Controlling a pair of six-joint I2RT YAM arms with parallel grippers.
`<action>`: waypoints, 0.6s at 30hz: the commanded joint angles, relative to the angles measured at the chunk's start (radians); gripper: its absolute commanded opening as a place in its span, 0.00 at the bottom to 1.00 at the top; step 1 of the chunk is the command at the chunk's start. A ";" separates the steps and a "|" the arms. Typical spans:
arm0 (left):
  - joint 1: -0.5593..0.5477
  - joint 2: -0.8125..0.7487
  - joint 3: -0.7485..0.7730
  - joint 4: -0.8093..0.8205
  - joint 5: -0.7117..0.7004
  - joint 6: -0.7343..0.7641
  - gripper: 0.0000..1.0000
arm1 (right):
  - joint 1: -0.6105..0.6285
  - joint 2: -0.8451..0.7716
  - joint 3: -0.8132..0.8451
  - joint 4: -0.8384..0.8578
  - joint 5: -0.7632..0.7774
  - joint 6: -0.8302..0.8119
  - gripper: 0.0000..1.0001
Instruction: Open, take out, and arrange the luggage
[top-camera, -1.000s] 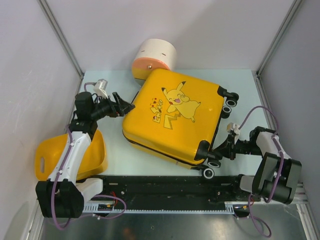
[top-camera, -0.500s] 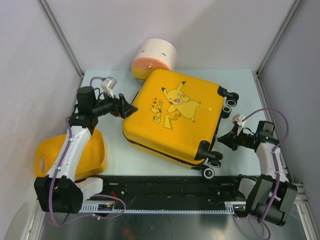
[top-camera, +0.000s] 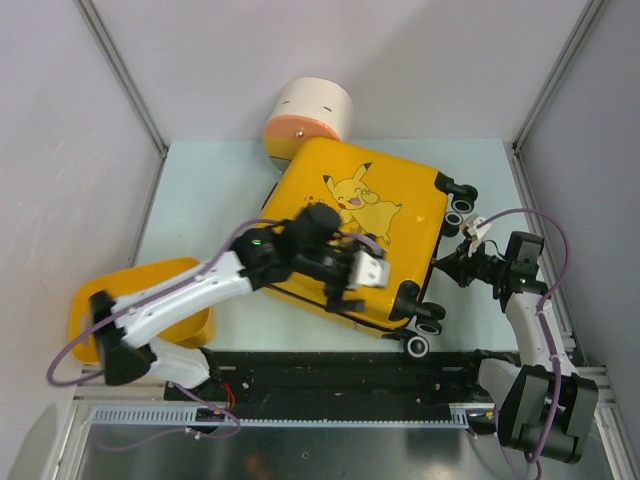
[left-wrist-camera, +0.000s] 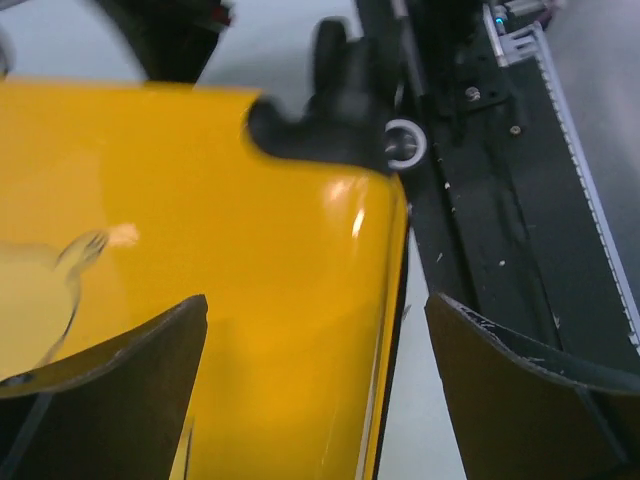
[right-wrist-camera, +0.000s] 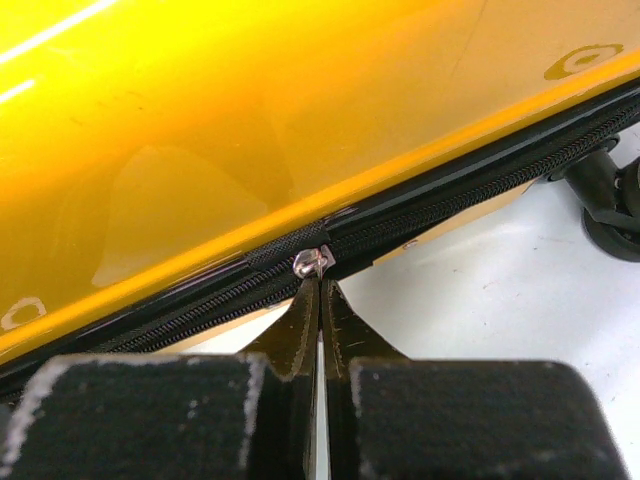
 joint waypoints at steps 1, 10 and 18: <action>-0.173 0.156 0.160 -0.039 -0.136 0.166 1.00 | 0.040 -0.060 0.000 0.119 0.050 0.082 0.00; -0.389 0.438 0.389 -0.036 -0.300 0.202 0.99 | 0.046 -0.080 -0.010 0.105 0.061 0.097 0.00; -0.402 0.574 0.454 -0.036 -0.323 0.162 0.96 | 0.051 -0.082 -0.010 0.101 0.050 0.074 0.00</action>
